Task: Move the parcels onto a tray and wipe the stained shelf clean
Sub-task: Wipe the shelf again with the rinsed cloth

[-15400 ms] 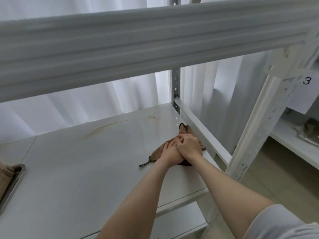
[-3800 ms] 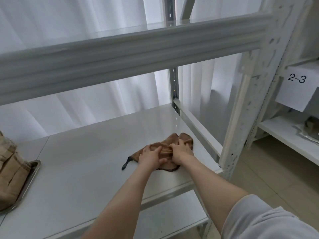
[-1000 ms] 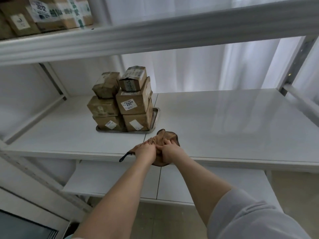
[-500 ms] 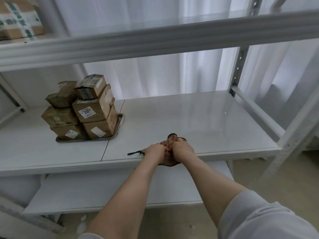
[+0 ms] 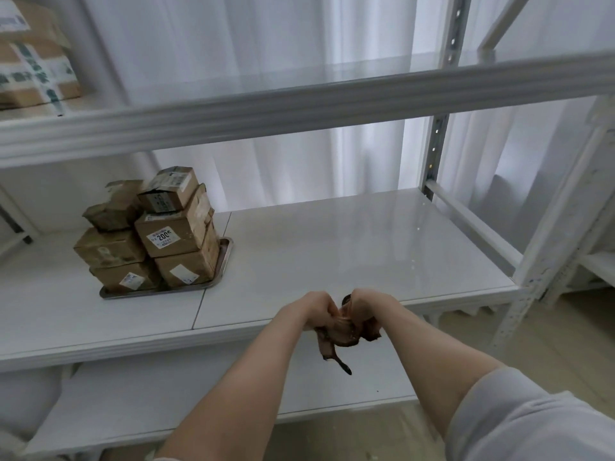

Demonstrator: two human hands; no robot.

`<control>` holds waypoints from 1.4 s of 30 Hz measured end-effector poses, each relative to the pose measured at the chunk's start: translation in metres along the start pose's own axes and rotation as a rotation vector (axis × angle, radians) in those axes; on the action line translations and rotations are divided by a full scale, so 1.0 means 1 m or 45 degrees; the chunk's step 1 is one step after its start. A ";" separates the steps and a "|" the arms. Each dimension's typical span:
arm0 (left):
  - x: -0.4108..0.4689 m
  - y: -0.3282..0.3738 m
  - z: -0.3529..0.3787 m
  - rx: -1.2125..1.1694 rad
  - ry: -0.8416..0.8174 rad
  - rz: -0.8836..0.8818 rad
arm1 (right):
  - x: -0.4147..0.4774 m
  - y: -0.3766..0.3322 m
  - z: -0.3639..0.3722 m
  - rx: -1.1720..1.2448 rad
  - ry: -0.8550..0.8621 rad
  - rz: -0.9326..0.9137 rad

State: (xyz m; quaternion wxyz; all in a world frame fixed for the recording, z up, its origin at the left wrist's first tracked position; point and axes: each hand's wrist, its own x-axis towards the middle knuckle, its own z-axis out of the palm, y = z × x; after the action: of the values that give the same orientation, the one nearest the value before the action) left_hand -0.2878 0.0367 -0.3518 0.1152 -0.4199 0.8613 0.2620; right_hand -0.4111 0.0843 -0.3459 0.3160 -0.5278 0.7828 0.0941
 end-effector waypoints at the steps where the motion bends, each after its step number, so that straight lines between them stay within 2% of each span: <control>1: -0.005 -0.004 -0.006 -0.009 -0.011 0.002 | -0.002 -0.006 -0.002 0.021 -0.007 -0.005; 7: -0.027 -0.030 -0.054 -0.168 0.155 0.029 | -0.003 -0.051 -0.025 0.105 0.178 -0.078; 13: -0.036 -0.062 -0.100 -0.306 0.589 0.103 | -0.007 -0.091 -0.045 0.378 0.552 -0.128; 16: -0.030 -0.072 -0.114 -0.466 0.733 0.098 | -0.007 -0.099 -0.056 0.562 0.704 -0.126; 18: -0.024 -0.076 -0.120 -0.697 0.717 0.096 | -0.003 -0.101 -0.064 0.702 0.767 -0.138; 21: -0.014 -0.078 -0.129 -1.127 0.540 0.059 | 0.010 -0.098 -0.077 0.977 0.751 -0.228; 25: 0.002 -0.069 -0.138 -1.517 0.388 -0.178 | 0.034 -0.092 -0.094 1.400 0.562 -0.375; 27: 0.011 -0.067 -0.141 -1.517 0.357 -0.326 | 0.043 -0.089 -0.105 1.536 0.474 -0.427; 30: 0.026 -0.065 -0.146 -1.350 0.362 -0.422 | 0.055 -0.085 -0.123 1.672 0.372 -0.423; 36: 0.051 -0.063 -0.159 -1.316 0.623 -0.346 | 0.094 -0.073 -0.144 1.491 0.441 -0.303; 39: 0.057 -0.065 -0.165 -1.306 0.748 -0.295 | 0.106 -0.071 -0.145 1.420 0.361 -0.232; 42: 0.062 -0.064 -0.171 -1.240 0.818 -0.271 | 0.116 -0.071 -0.147 1.252 0.398 -0.194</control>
State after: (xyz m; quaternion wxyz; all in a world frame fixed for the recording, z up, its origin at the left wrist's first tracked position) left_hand -0.2726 -0.1309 -0.2573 -0.3315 -0.5667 0.5869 0.4739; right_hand -0.4349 -0.1050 -0.2863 0.4120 -0.3802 0.7316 -0.3879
